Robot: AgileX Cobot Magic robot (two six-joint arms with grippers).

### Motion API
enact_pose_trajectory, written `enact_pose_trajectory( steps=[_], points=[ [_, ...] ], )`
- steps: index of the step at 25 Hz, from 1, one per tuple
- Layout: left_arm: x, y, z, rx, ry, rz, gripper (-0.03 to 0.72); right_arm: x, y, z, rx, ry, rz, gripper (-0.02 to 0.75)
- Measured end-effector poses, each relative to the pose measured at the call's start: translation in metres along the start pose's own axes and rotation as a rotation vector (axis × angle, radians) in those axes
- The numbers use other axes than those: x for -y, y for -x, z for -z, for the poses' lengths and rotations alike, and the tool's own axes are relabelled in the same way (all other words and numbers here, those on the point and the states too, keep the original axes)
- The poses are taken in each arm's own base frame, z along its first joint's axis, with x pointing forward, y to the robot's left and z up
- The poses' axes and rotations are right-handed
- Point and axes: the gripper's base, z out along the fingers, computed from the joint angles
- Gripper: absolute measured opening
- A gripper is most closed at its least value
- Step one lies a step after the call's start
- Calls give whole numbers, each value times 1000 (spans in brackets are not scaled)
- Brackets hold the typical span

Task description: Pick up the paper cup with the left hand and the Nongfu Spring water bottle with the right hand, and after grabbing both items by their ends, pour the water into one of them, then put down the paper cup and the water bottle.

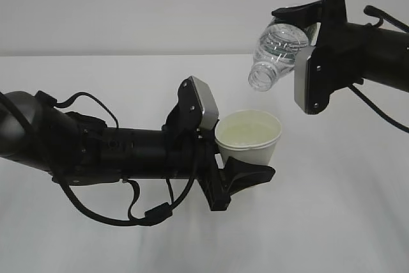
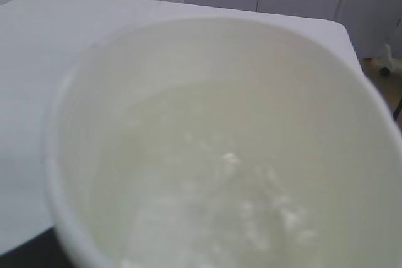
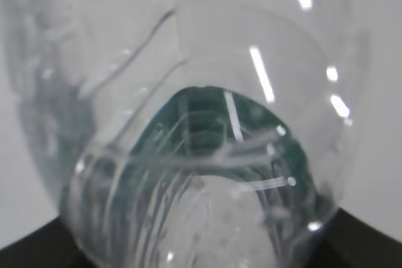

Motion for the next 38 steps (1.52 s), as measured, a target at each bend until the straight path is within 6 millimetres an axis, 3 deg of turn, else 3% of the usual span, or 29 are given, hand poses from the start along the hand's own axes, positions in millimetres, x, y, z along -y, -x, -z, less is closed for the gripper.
enact_pose_trajectory(
  steps=[5,38],
  points=[
    [0,0,0,0,0,0,447,-5,2,2,4,14,-41,465],
    [-2,1,0,11,22,18,447,1,-2,2,-24,-70,-730,465]
  ],
)
